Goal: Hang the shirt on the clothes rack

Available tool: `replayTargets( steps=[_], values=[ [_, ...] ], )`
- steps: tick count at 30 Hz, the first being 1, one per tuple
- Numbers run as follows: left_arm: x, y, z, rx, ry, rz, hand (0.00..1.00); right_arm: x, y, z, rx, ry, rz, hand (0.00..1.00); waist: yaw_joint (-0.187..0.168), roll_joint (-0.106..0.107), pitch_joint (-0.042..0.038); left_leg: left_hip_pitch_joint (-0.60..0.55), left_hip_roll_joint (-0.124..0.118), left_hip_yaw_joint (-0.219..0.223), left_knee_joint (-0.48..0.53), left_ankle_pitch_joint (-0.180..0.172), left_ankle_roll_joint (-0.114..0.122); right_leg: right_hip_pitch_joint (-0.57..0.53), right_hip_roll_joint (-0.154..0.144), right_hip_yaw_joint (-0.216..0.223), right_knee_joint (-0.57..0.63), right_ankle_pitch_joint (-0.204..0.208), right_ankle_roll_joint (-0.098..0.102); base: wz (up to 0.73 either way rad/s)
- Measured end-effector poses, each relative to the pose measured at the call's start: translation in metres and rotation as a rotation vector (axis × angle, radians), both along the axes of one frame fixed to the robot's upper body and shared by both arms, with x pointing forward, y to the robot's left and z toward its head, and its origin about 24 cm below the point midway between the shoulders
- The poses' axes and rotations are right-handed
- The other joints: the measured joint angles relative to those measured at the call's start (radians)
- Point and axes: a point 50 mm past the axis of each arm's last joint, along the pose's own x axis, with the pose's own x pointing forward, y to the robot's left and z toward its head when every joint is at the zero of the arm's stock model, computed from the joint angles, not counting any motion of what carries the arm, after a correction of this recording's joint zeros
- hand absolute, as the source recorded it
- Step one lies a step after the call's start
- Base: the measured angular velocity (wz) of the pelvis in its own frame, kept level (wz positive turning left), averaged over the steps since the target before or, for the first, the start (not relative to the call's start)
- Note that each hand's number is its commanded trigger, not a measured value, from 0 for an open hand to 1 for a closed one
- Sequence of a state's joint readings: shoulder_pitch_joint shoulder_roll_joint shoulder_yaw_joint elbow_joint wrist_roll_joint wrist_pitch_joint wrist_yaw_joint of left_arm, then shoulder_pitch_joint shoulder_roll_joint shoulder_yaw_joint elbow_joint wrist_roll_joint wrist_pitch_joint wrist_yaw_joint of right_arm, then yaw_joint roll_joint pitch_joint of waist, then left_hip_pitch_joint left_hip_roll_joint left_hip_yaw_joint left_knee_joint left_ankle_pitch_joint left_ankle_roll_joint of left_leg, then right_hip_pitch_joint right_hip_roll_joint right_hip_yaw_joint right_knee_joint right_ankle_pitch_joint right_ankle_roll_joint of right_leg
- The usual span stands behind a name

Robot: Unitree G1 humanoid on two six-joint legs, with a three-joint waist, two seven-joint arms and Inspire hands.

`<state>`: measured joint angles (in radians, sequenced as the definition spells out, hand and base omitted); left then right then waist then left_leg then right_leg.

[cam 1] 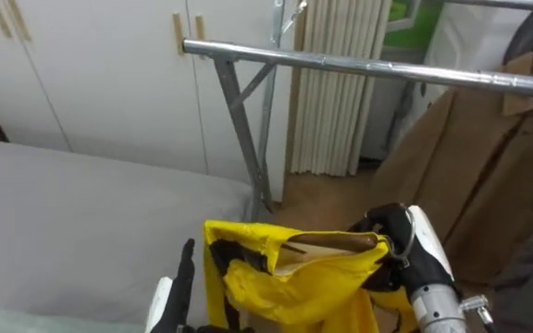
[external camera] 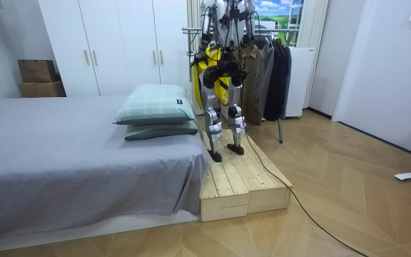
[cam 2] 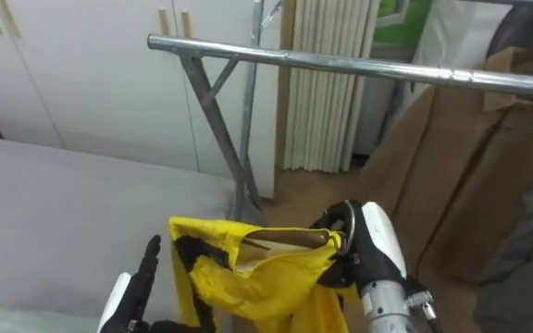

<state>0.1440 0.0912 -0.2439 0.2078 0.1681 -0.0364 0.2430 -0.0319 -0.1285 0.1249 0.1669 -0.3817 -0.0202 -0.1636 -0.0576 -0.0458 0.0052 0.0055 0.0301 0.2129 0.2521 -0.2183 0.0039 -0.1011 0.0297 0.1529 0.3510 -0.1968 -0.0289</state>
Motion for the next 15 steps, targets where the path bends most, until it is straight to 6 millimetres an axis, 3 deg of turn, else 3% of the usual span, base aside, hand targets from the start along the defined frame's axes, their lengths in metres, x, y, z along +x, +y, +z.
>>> replayTargets(
  steps=[3, 5, 6, 8, 10, 15],
  values=[
    [0.000, 0.003, -0.001, 0.005, 0.010, -0.012, 0.00, -0.007, -0.001, -0.001, -0.009, 0.018, 0.015, 1.00, -0.020, 0.001, 0.0012, 0.002, 0.000, 0.018, 0.000, -0.013, 0.008, -0.010, -0.003, 0.014, -0.009, 0.004, 0.007, -0.49],
    [-0.001, 0.006, -0.002, 0.016, 0.019, -0.030, 0.00, -0.015, -0.002, -0.004, 0.020, 0.045, 0.024, 1.00, -0.009, -0.002, 0.0018, 0.018, 0.007, 0.082, 0.000, -0.016, 0.012, -0.022, 0.007, 0.026, -0.008, 0.012, 0.017, -0.81],
    [-0.001, 0.008, -0.002, 0.021, 0.020, -0.032, 0.00, -0.015, -0.002, -0.005, 0.032, 0.053, 0.028, 1.00, 0.000, -0.002, 0.0018, 0.024, 0.012, 0.093, 0.000, -0.020, 0.012, -0.021, 0.007, 0.021, -0.010, 0.013, 0.016, -1.08],
    [0.000, 0.014, 0.000, 0.029, 0.017, -0.026, 0.00, -0.016, -0.002, -0.006, 0.050, 0.065, 0.035, 1.00, 0.003, 0.002, 0.0037, 0.046, 0.021, 0.101, 0.002, -0.046, 0.007, -0.020, 0.003, -0.046, -0.013, 0.018, 0.007, -0.89],
    [0.002, 0.017, 0.002, 0.030, 0.005, -0.019, 0.00, -0.016, -0.005, -0.007, 0.058, 0.071, 0.030, 1.00, -0.017, 0.002, 0.0045, 0.049, 0.029, 0.109, 0.006, -0.059, 0.005, -0.020, 0.005, -0.085, -0.015, 0.021, 0.003, -0.28],
    [0.006, 0.016, 0.005, 0.028, -0.010, -0.027, 0.00, -0.017, -0.014, -0.006, 0.035, 0.082, 0.033, 1.00, -0.025, -0.005, 0.0046, 0.052, 0.027, 0.114, -0.002, -0.061, 0.005, -0.021, 0.004, -0.091, -0.026, 0.021, 0.004, -0.05]
  ],
)
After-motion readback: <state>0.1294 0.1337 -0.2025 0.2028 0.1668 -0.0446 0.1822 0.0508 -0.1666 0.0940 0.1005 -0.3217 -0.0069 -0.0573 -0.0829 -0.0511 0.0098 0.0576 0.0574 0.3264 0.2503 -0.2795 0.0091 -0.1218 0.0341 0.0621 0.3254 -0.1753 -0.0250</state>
